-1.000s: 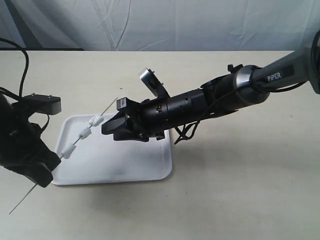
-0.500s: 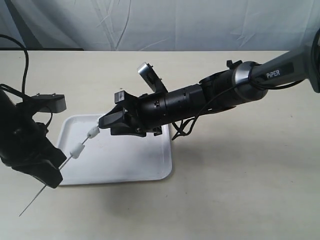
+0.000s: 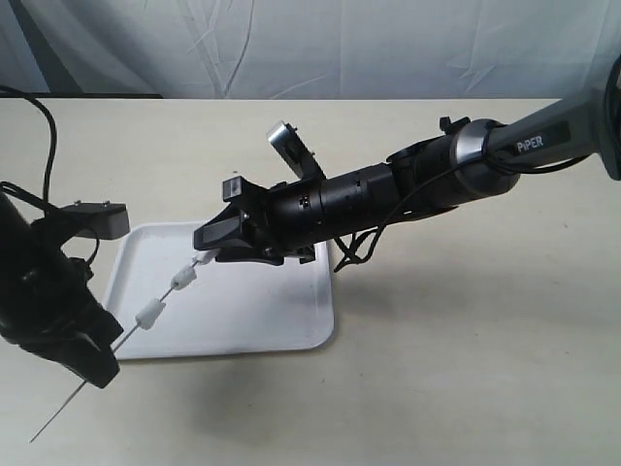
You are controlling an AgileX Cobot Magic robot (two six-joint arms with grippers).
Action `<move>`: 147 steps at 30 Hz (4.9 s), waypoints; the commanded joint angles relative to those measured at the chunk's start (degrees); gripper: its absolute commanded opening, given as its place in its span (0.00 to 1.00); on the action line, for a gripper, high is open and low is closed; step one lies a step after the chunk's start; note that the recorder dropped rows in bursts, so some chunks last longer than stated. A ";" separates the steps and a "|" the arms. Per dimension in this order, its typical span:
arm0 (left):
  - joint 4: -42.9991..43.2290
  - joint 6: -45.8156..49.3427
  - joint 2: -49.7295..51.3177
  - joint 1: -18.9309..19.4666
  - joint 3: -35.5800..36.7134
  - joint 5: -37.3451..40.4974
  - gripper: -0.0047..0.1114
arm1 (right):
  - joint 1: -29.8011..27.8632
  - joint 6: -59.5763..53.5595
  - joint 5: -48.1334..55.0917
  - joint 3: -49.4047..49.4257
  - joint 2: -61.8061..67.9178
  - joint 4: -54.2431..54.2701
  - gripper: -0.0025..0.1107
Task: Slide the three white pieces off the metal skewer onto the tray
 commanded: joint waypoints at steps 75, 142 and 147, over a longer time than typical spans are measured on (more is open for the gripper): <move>2.61 -6.57 -7.19 -0.11 3.73 -5.15 0.04 | -2.93 2.81 -4.04 -0.82 0.88 -12.78 0.32; -1.13 -3.56 -8.52 -0.11 8.61 -0.73 0.04 | -7.47 -2.72 7.47 -1.46 0.88 0.28 0.12; 2.13 -6.03 -8.52 -0.11 9.40 -0.73 0.04 | -10.93 -2.72 8.49 -1.46 0.88 0.28 0.12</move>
